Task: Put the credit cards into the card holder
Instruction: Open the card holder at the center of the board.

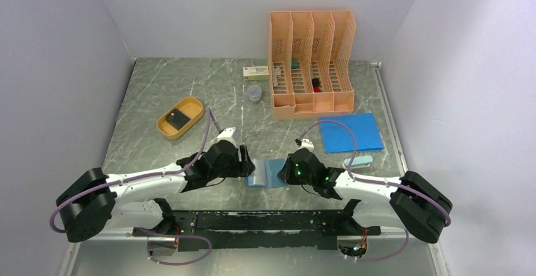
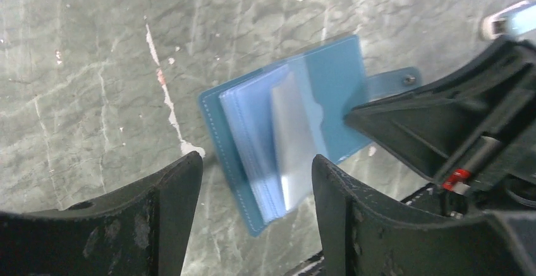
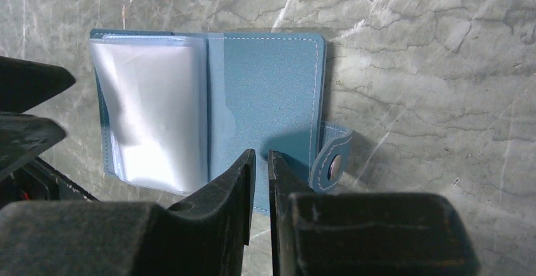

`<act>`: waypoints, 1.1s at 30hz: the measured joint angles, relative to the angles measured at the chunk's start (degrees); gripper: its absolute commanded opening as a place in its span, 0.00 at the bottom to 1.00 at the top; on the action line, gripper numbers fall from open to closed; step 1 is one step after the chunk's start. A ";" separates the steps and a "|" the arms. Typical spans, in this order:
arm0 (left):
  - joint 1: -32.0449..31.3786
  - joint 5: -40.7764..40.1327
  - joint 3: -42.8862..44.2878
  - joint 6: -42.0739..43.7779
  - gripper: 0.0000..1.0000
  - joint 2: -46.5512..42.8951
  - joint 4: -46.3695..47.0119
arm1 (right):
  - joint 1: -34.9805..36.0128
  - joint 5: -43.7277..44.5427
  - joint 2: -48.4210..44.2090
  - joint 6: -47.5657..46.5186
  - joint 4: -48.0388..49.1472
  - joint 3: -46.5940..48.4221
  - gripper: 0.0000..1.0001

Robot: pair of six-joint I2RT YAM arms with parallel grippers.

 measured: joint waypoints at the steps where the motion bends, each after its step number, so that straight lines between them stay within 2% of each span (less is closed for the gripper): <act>1: 0.11 -0.02 -0.02 0.02 0.68 1.14 -0.17 | -0.02 -0.07 0.04 -0.04 0.13 0.00 0.18; 11: 1.51 0.42 -1.49 -0.92 0.59 4.61 1.07 | -0.13 -0.44 0.20 -0.42 0.59 -0.04 0.17; 19: 3.04 0.57 -5.16 -2.27 0.51 2.27 1.92 | -0.17 -0.50 0.26 -0.42 0.70 -0.07 0.17; 33: 3.48 3.50 -7.08 -2.84 0.47 3.41 5.60 | -0.24 -0.63 0.20 -0.42 1.25 -0.37 0.17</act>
